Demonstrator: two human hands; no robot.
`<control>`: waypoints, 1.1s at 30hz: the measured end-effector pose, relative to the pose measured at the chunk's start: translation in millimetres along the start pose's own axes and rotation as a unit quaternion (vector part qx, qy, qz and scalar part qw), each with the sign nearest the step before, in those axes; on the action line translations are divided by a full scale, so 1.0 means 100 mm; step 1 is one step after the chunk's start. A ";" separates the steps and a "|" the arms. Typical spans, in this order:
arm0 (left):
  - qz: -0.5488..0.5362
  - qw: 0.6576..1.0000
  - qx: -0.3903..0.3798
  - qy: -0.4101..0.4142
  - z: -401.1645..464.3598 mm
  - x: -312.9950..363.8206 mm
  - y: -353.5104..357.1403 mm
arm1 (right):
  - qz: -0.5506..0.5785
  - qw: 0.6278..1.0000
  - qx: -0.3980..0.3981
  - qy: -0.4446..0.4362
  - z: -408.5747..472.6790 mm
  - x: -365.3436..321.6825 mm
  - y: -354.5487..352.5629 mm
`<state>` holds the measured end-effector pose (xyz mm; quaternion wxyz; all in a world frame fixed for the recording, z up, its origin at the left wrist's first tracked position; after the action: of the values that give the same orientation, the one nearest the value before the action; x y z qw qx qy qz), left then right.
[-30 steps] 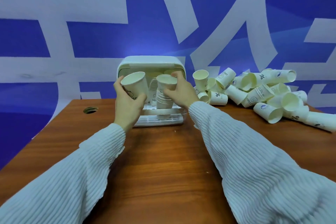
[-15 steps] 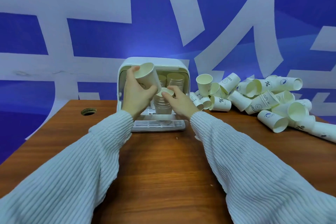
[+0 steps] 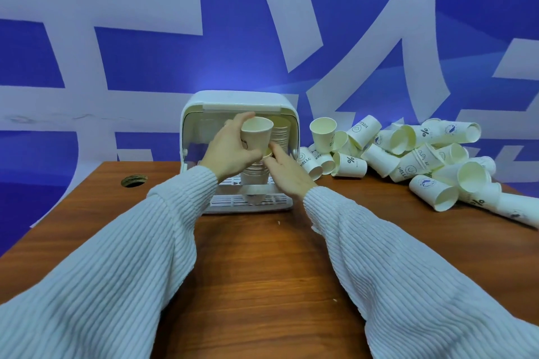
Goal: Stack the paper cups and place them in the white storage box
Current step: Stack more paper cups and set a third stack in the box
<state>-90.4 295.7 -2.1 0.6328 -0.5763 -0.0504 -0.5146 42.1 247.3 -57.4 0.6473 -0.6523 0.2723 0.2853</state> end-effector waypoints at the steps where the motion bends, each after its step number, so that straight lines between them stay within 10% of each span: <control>1: 0.009 1.000 -0.012 -0.005 0.00 -0.01 0.01 | 0.002 1.000 -0.004 0.000 0.00 0.00 0.01; 15: 0.113 0.990 -0.065 -0.060 0.03 -0.24 0.31 | 0.000 0.999 0.016 -0.051 -0.09 0.02 0.02; 19: 0.137 0.988 -0.070 -0.017 0.13 -0.18 0.31 | 0.097 0.975 0.178 -0.088 -0.24 0.26 -0.40; 23: 0.142 0.974 0.151 0.087 -0.13 0.10 0.25 | -0.026 0.955 0.296 -0.004 -0.33 0.67 -1.00; 33: 0.147 0.967 0.164 0.127 -0.26 0.25 0.51 | -0.323 0.919 0.202 0.097 0.33 0.97 -1.32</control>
<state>-56.5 250.6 -29.3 0.7886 -0.3958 0.0314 -0.4695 203.9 283.4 -37.2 0.7929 -0.5844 0.1600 -0.0649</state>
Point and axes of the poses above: each hand's wrist, its own z-axis towards the middle knuckle, its own y-axis out of the palm, x = y × z, the point moved 8 cm from there along z, towards the middle knuckle, and after that the axes turned 12 degrees about -x, right-handed, at the moved point
